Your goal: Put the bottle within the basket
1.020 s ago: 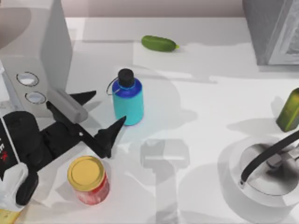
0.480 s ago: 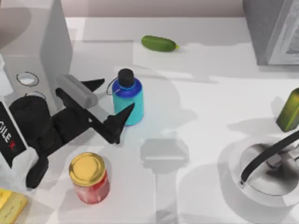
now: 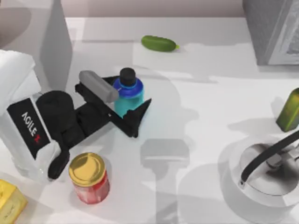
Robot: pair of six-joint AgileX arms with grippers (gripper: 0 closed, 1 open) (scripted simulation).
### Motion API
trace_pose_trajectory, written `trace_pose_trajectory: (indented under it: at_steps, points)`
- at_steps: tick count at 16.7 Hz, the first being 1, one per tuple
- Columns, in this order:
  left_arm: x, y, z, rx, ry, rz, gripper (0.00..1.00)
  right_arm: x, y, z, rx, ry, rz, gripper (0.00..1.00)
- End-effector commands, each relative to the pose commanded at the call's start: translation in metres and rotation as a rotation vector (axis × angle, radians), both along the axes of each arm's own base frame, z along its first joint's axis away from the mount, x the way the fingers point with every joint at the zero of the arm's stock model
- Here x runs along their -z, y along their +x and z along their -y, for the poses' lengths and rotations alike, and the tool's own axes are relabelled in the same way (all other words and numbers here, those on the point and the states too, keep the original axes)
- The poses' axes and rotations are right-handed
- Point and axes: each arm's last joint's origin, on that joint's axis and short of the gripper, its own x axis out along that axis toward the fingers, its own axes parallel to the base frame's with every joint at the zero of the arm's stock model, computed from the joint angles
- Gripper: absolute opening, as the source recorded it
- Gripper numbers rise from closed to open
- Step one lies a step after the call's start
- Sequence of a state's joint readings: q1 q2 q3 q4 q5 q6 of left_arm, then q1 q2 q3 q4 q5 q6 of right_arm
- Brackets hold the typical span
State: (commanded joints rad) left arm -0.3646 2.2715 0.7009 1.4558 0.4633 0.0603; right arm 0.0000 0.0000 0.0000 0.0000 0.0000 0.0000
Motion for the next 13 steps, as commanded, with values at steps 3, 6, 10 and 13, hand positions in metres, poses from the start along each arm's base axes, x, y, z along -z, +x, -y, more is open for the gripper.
trace_pose_trajectory:
  at_steps: [3,6,10,13]
  points:
    - [0.0,0.0,0.0,0.0,0.0,0.0,1.0,0.0,0.0,0.0,0.0,0.0,0.0,1.0]
    - [0.0,0.0,0.0,0.0,0.0,0.0,0.77,0.0,0.0,0.0,0.0,0.0,0.0,1.0]
    - [0.0,0.0,0.0,0.0,0.0,0.0,0.47,0.0,0.0,0.0,0.0,0.0,0.0,1.0]
    - [0.0,0.0,0.0,0.0,0.0,0.0,0.25,0.0,0.0,0.0,0.0,0.0,0.0,1.0]
